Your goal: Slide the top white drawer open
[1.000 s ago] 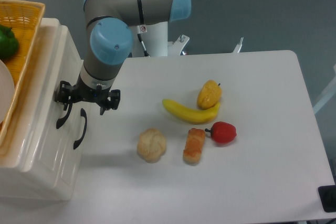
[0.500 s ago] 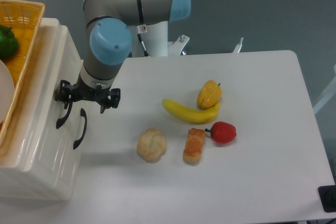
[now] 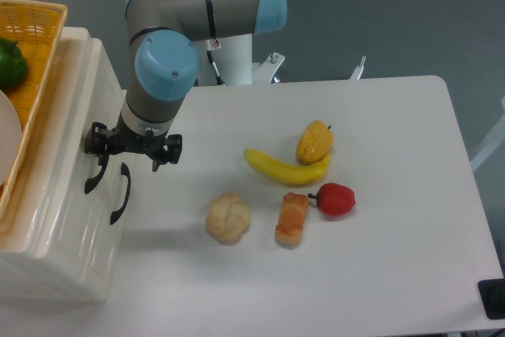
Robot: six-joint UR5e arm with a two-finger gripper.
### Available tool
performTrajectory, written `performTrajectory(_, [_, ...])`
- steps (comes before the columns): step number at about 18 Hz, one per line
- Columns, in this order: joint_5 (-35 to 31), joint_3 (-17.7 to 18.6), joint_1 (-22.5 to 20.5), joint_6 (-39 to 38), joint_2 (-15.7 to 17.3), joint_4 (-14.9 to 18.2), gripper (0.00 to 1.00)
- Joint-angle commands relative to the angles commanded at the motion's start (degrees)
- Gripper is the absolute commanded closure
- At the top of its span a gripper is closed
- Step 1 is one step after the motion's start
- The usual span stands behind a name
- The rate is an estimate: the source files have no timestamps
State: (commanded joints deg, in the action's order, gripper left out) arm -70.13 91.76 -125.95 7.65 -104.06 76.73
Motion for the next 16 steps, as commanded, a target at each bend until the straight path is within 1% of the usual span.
performTrajectory(8, [-1.76,-0.17,-0.7,0.62,0.17,0.09,0.0])
performTrajectory(16, [-1.77,-0.62,-2.63,0.7,0.17,0.17,0.0])
